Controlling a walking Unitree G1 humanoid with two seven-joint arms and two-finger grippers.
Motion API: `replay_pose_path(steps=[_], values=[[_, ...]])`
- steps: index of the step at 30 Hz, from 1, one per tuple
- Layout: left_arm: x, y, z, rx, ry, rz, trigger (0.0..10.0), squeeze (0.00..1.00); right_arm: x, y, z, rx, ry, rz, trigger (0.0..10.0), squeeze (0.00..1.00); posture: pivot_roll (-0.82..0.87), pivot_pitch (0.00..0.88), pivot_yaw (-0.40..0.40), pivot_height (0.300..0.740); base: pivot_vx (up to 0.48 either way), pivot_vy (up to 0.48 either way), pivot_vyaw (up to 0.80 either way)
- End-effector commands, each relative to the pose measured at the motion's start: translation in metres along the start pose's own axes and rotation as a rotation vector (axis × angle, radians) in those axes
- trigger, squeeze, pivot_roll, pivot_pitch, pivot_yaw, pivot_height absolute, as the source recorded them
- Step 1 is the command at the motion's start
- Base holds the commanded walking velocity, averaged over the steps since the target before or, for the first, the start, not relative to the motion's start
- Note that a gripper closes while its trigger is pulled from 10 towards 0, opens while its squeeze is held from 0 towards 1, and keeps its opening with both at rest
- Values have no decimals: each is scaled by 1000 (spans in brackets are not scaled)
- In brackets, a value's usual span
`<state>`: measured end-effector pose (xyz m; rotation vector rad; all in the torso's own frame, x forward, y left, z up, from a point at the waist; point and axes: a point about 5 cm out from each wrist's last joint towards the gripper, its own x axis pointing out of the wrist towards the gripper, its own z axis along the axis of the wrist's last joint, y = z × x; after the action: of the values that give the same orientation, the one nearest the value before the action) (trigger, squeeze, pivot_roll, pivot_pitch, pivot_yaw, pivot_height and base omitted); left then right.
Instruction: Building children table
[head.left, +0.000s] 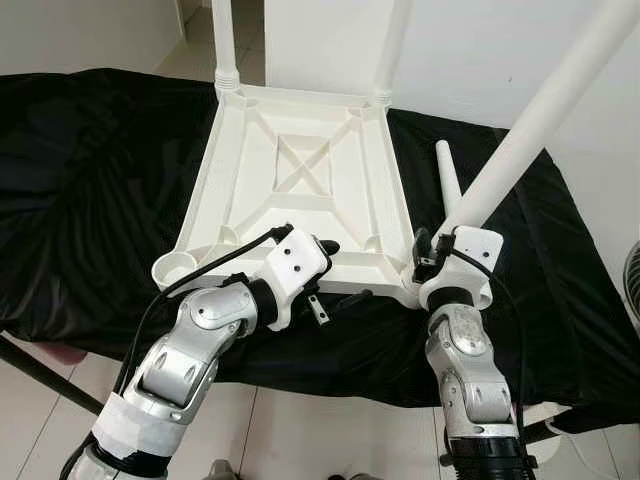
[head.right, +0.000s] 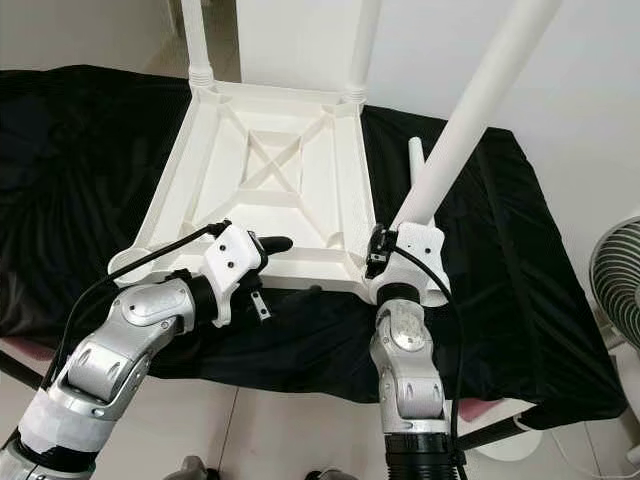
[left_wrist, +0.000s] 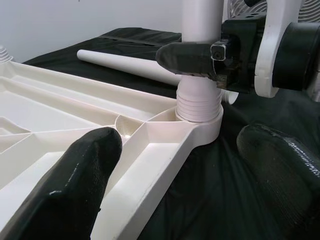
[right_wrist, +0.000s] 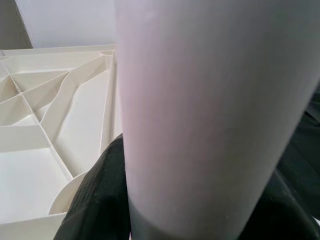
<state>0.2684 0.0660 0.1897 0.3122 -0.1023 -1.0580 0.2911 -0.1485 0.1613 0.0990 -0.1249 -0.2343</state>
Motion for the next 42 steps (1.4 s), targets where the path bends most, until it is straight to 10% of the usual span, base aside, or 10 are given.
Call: replay_pose_path(steps=[1,34,35,42], values=[[1,-1,2,5,-6,14,10000,0,0,-14,-19,-32,85,-104,10000,0,124,70,-71,740,0,0,0],[2,-3,2,4,-14,16,10000,0,7,-10,-19,-30,39,-125,10000,0,125,52,-85,740,0,0,0],[2,-3,2,3,-14,16,10000,0,8,-11,-18,-30,32,-123,10000,1000,125,52,-85,740,0,0,0],[3,-4,2,2,-16,14,10000,0,11,-12,-13,-23,-2,-88,10000,1000,124,52,-86,740,0,0,0]])
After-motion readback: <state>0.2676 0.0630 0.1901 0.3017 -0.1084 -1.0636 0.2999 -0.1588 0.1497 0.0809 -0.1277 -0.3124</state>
